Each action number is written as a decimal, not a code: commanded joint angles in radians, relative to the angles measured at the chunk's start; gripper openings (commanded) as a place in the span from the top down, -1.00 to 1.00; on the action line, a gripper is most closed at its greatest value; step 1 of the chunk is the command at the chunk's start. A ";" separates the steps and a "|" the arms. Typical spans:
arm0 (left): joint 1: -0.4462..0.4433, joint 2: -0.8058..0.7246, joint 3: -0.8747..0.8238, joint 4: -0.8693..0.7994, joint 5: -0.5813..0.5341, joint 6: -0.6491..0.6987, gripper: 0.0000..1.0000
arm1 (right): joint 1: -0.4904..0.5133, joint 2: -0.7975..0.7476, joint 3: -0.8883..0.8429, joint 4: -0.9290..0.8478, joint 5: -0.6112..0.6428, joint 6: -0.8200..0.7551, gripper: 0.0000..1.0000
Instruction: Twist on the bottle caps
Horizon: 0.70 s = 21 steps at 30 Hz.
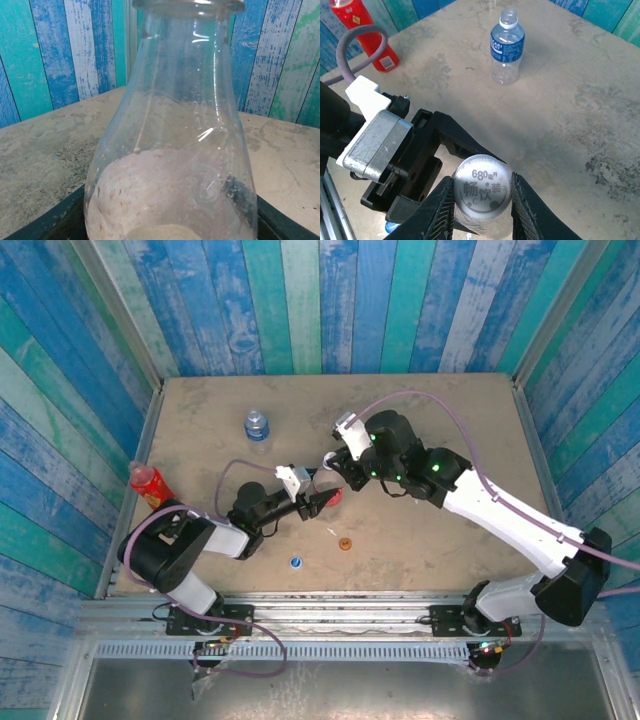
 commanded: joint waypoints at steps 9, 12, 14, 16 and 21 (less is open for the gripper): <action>-0.006 0.018 -0.002 -0.064 0.014 0.031 -0.28 | 0.000 0.214 0.263 -0.426 -0.051 -0.098 0.43; -0.006 0.014 -0.003 -0.065 0.009 0.031 -0.28 | 0.010 0.236 0.310 -0.487 -0.049 -0.121 0.43; -0.006 0.015 -0.003 -0.065 0.008 0.029 -0.28 | 0.014 0.227 0.299 -0.480 -0.041 -0.127 0.43; -0.006 0.019 -0.003 -0.060 0.010 0.023 -0.28 | 0.014 0.208 0.274 -0.448 -0.025 -0.111 0.47; -0.006 0.019 -0.003 -0.056 0.007 0.010 -0.27 | 0.013 0.138 0.164 -0.307 -0.016 -0.052 0.47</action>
